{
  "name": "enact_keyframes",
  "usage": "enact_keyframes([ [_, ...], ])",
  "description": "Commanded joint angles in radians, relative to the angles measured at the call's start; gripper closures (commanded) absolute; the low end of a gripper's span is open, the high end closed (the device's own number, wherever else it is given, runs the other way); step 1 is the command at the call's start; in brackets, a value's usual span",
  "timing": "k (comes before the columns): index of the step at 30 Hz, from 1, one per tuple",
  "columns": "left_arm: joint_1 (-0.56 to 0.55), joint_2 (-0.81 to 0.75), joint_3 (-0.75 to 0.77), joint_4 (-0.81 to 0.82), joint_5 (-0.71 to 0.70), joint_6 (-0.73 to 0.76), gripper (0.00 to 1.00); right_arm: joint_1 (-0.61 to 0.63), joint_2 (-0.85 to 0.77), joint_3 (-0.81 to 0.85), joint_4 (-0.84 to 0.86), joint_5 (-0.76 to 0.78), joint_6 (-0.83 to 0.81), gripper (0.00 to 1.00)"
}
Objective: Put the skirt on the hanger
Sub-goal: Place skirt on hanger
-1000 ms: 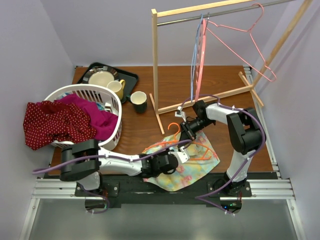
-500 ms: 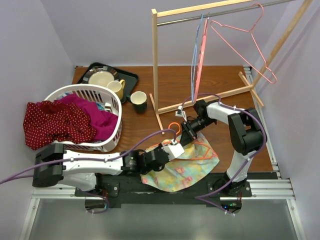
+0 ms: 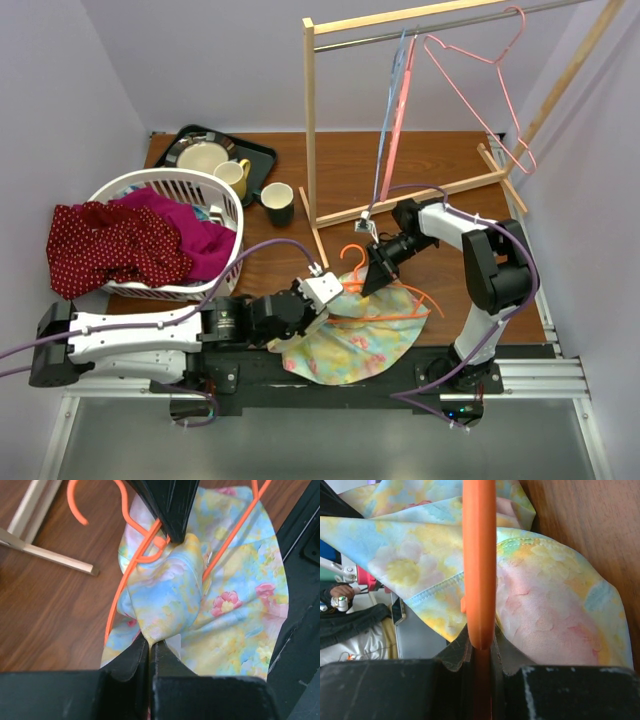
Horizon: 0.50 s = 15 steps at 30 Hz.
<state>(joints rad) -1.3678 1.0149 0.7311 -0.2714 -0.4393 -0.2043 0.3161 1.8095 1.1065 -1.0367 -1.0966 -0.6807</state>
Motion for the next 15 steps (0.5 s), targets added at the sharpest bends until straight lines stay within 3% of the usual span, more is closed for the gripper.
enact_keyframes([
  [1,0.006,0.053,-0.001,-0.029,-0.002,-0.104,1.00,0.006,-0.038,0.023,0.001,0.035,-0.024,1.00],
  [6,0.006,-0.053,0.039,-0.140,-0.134,-0.294,1.00,0.008,-0.061,-0.008,0.090,0.093,0.052,1.00],
  [11,0.033,-0.307,0.036,-0.253,-0.223,-0.493,1.00,0.009,-0.062,-0.008,0.102,0.106,0.067,1.00],
  [15,0.035,-0.401,-0.051,-0.299,-0.147,-0.647,0.73,0.012,-0.081,-0.010,0.102,0.106,0.066,1.00],
])
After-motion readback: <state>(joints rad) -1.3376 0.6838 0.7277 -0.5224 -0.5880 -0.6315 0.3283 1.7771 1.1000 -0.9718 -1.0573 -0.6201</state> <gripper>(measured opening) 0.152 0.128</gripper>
